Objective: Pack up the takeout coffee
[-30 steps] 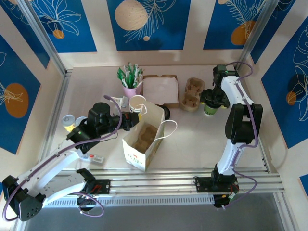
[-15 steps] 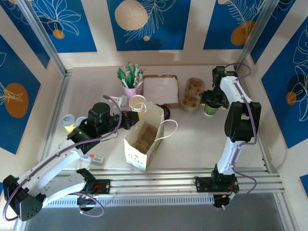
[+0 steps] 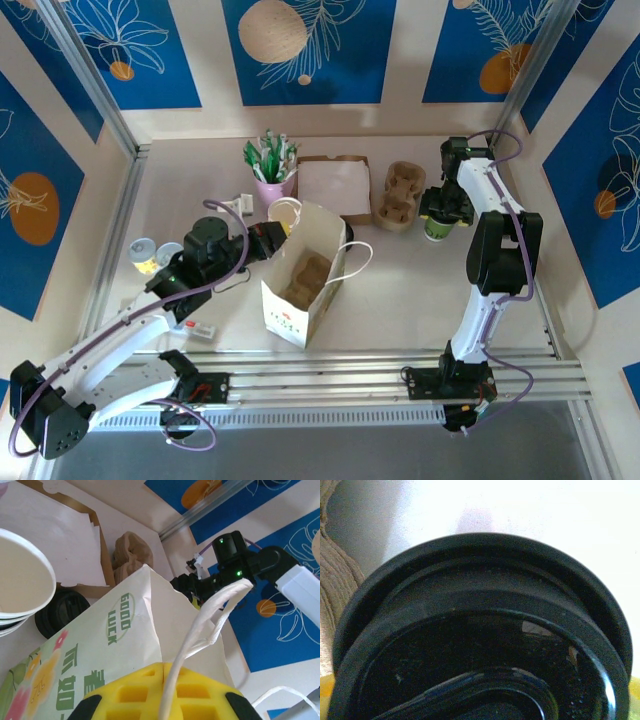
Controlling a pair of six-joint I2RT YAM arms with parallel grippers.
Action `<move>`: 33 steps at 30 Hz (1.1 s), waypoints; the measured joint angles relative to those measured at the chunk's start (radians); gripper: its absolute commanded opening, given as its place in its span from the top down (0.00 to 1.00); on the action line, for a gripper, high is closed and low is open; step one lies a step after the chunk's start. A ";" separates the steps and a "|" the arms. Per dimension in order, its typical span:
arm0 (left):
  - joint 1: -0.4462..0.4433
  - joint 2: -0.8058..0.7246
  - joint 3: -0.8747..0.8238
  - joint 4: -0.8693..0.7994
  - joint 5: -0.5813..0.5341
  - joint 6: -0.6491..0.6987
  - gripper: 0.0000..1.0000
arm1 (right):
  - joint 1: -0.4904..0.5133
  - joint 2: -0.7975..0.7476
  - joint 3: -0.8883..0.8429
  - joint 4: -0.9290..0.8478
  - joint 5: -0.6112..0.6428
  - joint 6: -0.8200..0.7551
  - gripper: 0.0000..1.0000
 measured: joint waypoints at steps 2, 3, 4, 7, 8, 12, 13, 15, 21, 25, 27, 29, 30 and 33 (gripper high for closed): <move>0.000 0.006 -0.001 0.017 -0.009 -0.024 1.00 | 0.006 -0.005 0.000 0.000 0.009 0.000 0.21; 0.000 0.009 -0.002 0.028 -0.013 -0.038 1.00 | 0.010 -0.013 0.000 0.000 0.014 0.000 0.21; 0.000 0.011 -0.004 0.037 -0.016 -0.047 1.00 | 0.014 -0.021 0.000 -0.001 0.019 0.000 0.21; 0.000 0.014 -0.007 0.055 -0.037 -0.080 1.00 | 0.026 -0.063 0.000 0.000 0.024 0.000 0.22; 0.000 0.015 -0.008 0.061 -0.044 -0.091 1.00 | 0.027 -0.079 -0.001 0.000 0.024 0.000 0.22; -0.006 0.014 -0.014 0.088 -0.090 -0.124 1.00 | 0.036 -0.137 -0.009 0.000 0.024 0.000 0.22; -0.010 0.013 -0.016 0.093 -0.101 -0.130 1.00 | 0.037 -0.146 -0.011 0.001 0.024 0.000 0.22; -0.021 0.009 -0.026 0.101 -0.129 -0.144 1.00 | 0.037 -0.165 -0.019 0.000 0.026 0.000 0.22; -0.055 0.000 -0.071 0.145 -0.203 -0.185 1.00 | 0.060 -0.237 -0.025 -0.014 0.027 0.000 0.22; -0.065 0.000 -0.079 0.150 -0.232 -0.196 1.00 | 0.125 -0.311 -0.011 -0.047 0.027 0.000 0.22; -0.068 0.000 -0.079 0.149 -0.244 -0.195 1.00 | 0.172 -0.344 0.012 -0.077 0.027 0.000 0.22; -0.068 0.000 -0.079 0.146 -0.247 -0.192 1.00 | 0.219 -0.378 0.032 -0.104 0.027 0.000 0.22; -0.068 0.000 -0.079 0.145 -0.248 -0.191 1.00 | 0.243 -0.397 0.048 -0.124 0.027 0.000 0.22; -0.068 0.000 -0.078 0.134 -0.248 -0.183 1.00 | 0.311 -0.437 0.110 -0.188 0.030 0.000 0.22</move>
